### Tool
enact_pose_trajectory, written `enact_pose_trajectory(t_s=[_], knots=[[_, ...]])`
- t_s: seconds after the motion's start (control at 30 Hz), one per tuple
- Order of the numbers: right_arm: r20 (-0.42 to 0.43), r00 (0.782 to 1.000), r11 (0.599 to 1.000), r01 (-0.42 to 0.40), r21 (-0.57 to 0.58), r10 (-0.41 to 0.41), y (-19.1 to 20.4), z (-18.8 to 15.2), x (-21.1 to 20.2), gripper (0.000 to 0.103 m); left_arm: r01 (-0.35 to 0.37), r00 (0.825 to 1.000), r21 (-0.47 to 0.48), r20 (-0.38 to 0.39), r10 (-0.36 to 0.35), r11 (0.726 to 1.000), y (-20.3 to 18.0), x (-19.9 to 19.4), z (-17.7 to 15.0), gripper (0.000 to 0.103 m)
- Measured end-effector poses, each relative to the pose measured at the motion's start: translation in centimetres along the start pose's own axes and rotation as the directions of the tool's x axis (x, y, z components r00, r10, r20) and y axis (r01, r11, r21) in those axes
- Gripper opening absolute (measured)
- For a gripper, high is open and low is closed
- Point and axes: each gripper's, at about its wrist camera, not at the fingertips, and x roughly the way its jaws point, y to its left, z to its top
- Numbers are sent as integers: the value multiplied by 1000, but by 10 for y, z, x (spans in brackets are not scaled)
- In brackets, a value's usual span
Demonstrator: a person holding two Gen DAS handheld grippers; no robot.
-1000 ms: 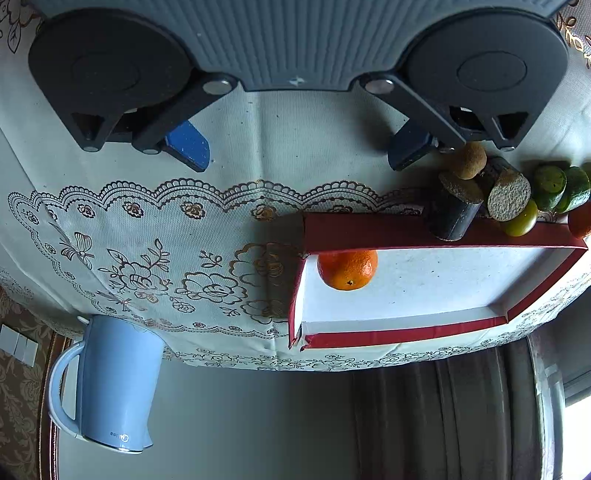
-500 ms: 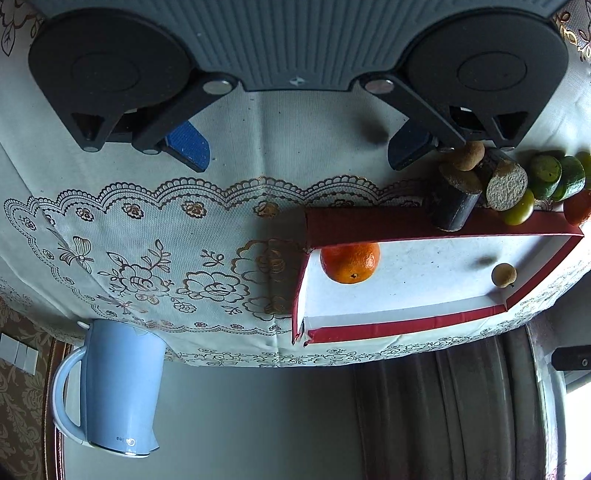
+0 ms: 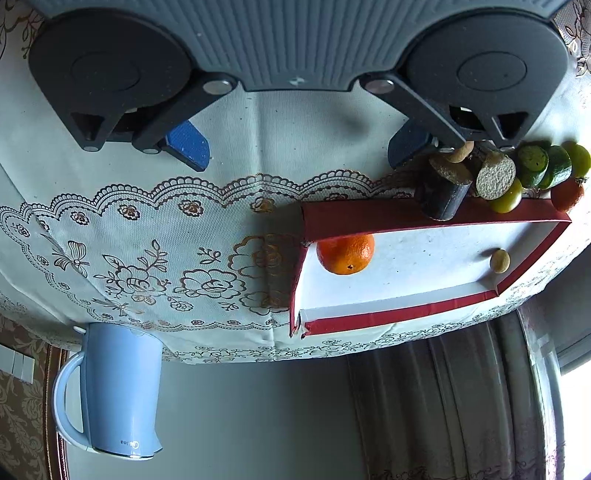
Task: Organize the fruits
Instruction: 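Move the right gripper to another brown round fruit and grasp it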
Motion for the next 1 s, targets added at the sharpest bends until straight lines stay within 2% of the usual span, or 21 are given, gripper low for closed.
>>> enact_pose_trajectory(t_s=[0.07,0.13,0.3,0.43,0.53,0.6,0.67,0.83,1.0], knots=[[52,997,998,-53,-24,54,1,-2,-10,103,-4,1000,-1,-18,4,1000,4,1,-6,103],[68,993,994,-87,-72,92,7,-5,-17,103,-5,1000,-1,-28,5,1000,8,2,-14,103],[68,994,969,-72,-237,91,35,-12,-22,103,0,999,-27,-53,-1,1000,12,6,-18,103],[54,994,949,-74,-305,95,50,-14,-19,102,-18,997,16,-81,19,1000,6,10,-19,103],[40,993,941,-90,-327,109,55,-15,-17,95,-41,994,51,-97,45,998,0,12,-20,103],[11,994,936,-95,-339,105,58,-15,-12,80,-49,993,67,-100,56,997,-3,13,-20,103],[-13,994,933,-107,-345,109,60,-15,-8,74,-48,993,67,-100,55,997,-3,13,-21,103],[-25,993,928,-120,-354,119,64,-15,-4,73,-42,993,53,-104,47,998,0,14,-20,103],[-46,988,920,-156,-361,149,69,-12,1,53,-42,993,54,-105,47,998,0,14,-20,103]])
